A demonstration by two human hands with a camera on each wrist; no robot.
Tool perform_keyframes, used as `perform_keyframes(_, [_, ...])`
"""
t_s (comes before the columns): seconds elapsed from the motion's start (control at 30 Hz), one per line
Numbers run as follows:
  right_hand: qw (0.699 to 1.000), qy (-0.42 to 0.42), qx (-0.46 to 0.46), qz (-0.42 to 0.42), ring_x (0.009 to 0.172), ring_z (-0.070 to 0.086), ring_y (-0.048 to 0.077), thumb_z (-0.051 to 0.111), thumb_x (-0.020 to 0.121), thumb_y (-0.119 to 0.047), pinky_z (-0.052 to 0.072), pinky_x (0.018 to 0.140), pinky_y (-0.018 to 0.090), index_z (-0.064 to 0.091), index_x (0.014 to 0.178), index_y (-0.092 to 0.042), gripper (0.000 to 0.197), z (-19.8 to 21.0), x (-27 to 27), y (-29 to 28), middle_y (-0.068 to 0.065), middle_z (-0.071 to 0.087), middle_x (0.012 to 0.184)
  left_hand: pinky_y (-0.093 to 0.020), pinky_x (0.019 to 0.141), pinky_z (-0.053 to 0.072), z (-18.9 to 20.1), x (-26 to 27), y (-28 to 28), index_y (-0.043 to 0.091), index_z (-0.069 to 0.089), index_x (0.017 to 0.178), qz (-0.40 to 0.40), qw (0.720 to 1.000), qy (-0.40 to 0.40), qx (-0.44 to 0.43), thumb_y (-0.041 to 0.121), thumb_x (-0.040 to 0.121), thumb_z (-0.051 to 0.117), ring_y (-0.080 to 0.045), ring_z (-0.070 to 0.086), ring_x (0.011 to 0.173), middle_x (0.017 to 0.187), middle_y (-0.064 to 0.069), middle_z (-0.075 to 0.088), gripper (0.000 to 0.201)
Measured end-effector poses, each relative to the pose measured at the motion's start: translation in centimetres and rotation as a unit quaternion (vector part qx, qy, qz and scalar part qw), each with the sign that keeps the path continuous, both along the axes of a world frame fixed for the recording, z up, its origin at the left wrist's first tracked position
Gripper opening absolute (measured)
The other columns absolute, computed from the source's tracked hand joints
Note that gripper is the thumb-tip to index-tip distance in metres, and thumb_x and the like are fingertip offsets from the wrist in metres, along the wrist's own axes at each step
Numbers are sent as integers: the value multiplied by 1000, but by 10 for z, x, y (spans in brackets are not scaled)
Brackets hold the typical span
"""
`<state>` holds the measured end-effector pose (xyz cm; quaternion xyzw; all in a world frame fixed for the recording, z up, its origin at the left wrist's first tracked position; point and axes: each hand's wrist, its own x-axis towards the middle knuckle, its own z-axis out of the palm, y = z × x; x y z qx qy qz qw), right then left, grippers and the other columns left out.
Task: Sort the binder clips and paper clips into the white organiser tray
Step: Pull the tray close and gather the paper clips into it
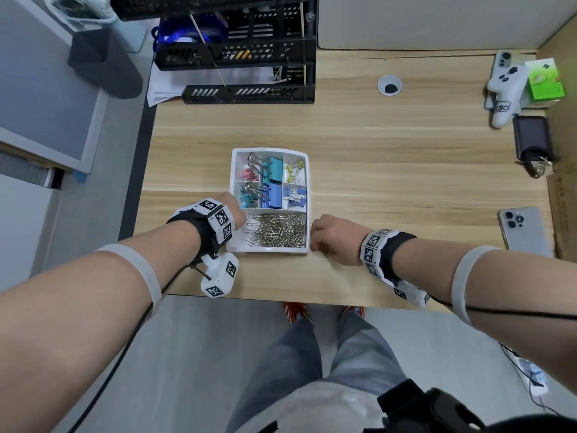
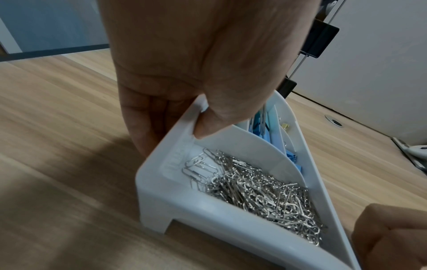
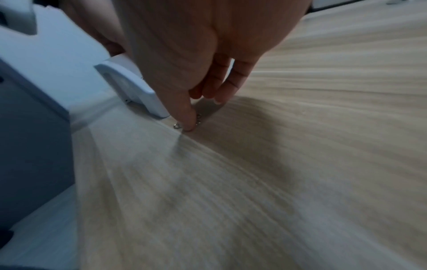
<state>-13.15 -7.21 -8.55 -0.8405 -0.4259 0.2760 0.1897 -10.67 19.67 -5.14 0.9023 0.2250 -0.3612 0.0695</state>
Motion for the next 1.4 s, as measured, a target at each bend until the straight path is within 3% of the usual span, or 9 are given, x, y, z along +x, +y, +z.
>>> perform_keyframes(0.13, [999,30,-10,-11,96,52,24,59,76,7,38,77,24,67,89,-10,22,-5,-2,3,7,60,100,-29,55,39,0,0,-1,7,49,70,3,1000,-2,0,9,86,55,-20,49,58,65,-5,48,17])
perform_keyframes(0.33, [997,58,-31,-42,84,56,25,59,78,6,44,73,27,62,97,-12,26,-6,-4,2,5,56,103,-27,50,34,4,-1,-1,7,48,72,1,1000,-3,-7,9,88,55,-18,44,56,67,-5,46,18])
perform_keyframes(0.57, [996,49,-35,-64,86,58,27,57,84,1,50,79,36,63,105,-13,26,-6,-8,-3,5,55,107,-27,51,36,6,0,-3,7,46,69,9,1000,1,-11,7,89,53,-18,44,55,66,-5,46,21])
perform_keyframes(0.7, [990,67,-9,-125,83,59,25,57,76,6,50,77,33,67,102,-8,31,-6,-7,-5,7,60,99,-27,52,37,7,-1,-3,6,48,72,12,1000,3,-13,6,88,53,-18,46,55,66,-5,47,17])
perform_keyframes(0.8, [964,104,23,-243,77,63,18,60,71,5,53,73,28,68,96,-11,31,2,2,-2,3,66,90,-26,49,35,10,-1,-5,6,47,72,12,1000,4,-16,5,89,52,-18,44,55,67,-5,46,18])
perform_keyframes(0.9, [912,174,97,-358,70,61,11,59,75,8,52,66,15,65,92,-13,28,16,14,12,0,68,87,-25,47,33,12,-1,-6,6,46,72,11,1000,5,-17,4,90,51,-17,43,55,67,-5,45,19])
perform_keyframes(1.13, [862,286,166,-385,52,53,1,65,78,14,53,63,14,65,95,-2,24,30,12,58,3,61,76,-25,47,32,13,-2,-8,6,43,69,16,1000,3,-14,4,91,50,-17,42,55,67,-5,44,23])
perform_keyframes(1.27, [880,207,148,-402,62,58,2,67,83,-1,53,70,18,70,98,-10,18,23,9,54,-3,66,78,-25,49,33,11,-2,-7,6,46,73,6,1000,3,-6,5,92,51,-17,44,56,68,-5,45,20])
perform_keyframes(1.4, [885,89,111,-443,61,58,11,55,86,-12,46,60,21,67,93,-22,17,23,29,26,-11,62,70,-25,51,35,9,0,-6,5,49,78,-3,1000,8,-1,6,91,52,-17,45,58,68,-5,46,14])
